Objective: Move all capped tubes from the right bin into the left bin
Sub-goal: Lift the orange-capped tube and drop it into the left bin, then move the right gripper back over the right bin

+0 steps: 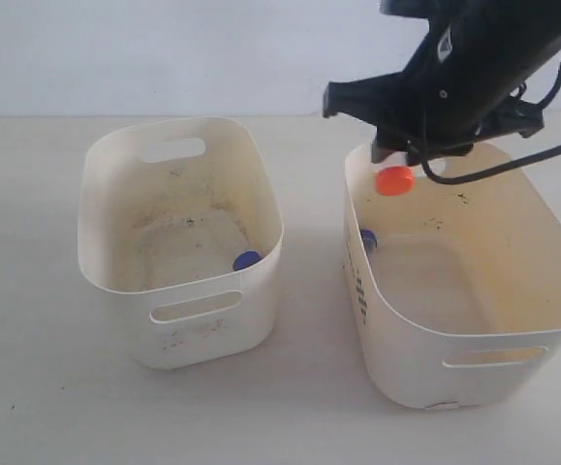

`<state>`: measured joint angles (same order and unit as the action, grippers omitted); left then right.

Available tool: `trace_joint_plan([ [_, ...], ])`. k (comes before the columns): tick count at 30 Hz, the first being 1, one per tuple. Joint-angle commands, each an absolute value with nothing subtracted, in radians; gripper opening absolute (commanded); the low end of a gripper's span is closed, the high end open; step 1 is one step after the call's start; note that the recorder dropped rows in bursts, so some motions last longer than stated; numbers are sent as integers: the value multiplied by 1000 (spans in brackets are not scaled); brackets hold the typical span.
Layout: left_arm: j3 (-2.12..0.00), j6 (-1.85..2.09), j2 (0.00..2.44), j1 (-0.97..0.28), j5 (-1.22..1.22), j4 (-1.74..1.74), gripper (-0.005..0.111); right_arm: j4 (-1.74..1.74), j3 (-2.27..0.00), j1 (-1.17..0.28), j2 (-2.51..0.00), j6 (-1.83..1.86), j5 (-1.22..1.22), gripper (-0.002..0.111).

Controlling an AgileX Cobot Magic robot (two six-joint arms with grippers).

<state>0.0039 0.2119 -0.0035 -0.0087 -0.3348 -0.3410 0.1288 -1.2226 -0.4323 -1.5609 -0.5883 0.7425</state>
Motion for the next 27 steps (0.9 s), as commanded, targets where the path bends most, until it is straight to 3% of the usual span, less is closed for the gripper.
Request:
trace_joint_plan([
  [1, 0, 211, 0, -10, -330, -338, 4, -73, -1220, -485, -1534, -425, 581, 0],
  [9, 0, 211, 0, -10, -330, -338, 4, -110, -1220, -691, -1637, -384, 238, 0],
  [11, 0, 211, 0, -10, -330, -338, 4, -110, -1220, -710, -1689, -382, 208, 8],
  [15, 0, 211, 0, -10, -330, -338, 4, -110, -1220, -710, -1745, -382, 206, 78],
  [16, 0, 211, 0, -10, -330, -338, 4, -110, -1222, -710, -1745, -380, 204, 83],
  [18, 0, 211, 0, -10, -330, -338, 4, -106, -1254, -710, -1738, -353, 239, 67],
  [20, 0, 211, 0, -10, -330, -338, 4, -98, -1301, -706, -1705, -344, 330, 32],
  [21, 0, 211, 0, -10, -330, -338, 4, -76, -1323, -696, -1677, -339, 383, 5],
  [27, 0, 211, 0, -10, -330, -338, 4, -46, -1337, -545, -1573, -338, 624, 1],
])
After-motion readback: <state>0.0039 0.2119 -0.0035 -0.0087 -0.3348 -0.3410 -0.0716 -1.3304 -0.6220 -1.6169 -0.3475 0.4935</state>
